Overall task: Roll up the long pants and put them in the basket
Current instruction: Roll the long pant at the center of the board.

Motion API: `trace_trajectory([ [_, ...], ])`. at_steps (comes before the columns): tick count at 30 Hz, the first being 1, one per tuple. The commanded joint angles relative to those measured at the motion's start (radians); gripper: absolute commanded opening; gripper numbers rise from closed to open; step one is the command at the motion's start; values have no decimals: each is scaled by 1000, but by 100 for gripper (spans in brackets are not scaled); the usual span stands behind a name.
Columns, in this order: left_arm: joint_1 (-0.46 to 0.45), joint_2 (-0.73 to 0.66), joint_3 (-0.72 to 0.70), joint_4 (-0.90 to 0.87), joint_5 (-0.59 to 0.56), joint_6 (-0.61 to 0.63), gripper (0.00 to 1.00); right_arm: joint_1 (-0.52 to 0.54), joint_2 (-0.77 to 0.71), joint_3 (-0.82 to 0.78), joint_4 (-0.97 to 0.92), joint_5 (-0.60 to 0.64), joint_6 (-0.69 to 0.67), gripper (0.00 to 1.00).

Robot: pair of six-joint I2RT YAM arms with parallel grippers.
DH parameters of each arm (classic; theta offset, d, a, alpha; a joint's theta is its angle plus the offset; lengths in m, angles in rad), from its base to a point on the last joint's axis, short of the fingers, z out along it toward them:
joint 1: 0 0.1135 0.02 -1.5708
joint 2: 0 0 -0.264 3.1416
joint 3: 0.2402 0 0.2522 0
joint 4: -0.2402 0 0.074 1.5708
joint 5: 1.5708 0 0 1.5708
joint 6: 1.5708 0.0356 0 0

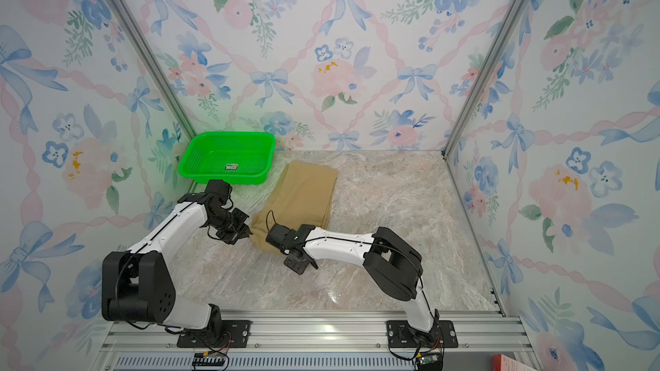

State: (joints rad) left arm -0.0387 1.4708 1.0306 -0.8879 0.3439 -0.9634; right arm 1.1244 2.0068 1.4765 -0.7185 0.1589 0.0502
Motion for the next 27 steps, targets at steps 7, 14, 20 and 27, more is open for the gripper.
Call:
trace_trajectory([
  [7, 130, 16, -17, -58, -33, 121, 28, -130, 7, 162, -136, -569, 47, 0],
  [14, 152, 139, 150, -122, -34, 194, 55, -260, 150, 255, -220, -826, 35, 0],
  [20, 151, 113, 241, -171, -31, 186, 82, -346, 238, 271, -185, -945, 88, 0],
  [27, 146, -115, 18, -77, 131, 166, 97, -441, 282, 272, -168, -1019, 109, 0],
])
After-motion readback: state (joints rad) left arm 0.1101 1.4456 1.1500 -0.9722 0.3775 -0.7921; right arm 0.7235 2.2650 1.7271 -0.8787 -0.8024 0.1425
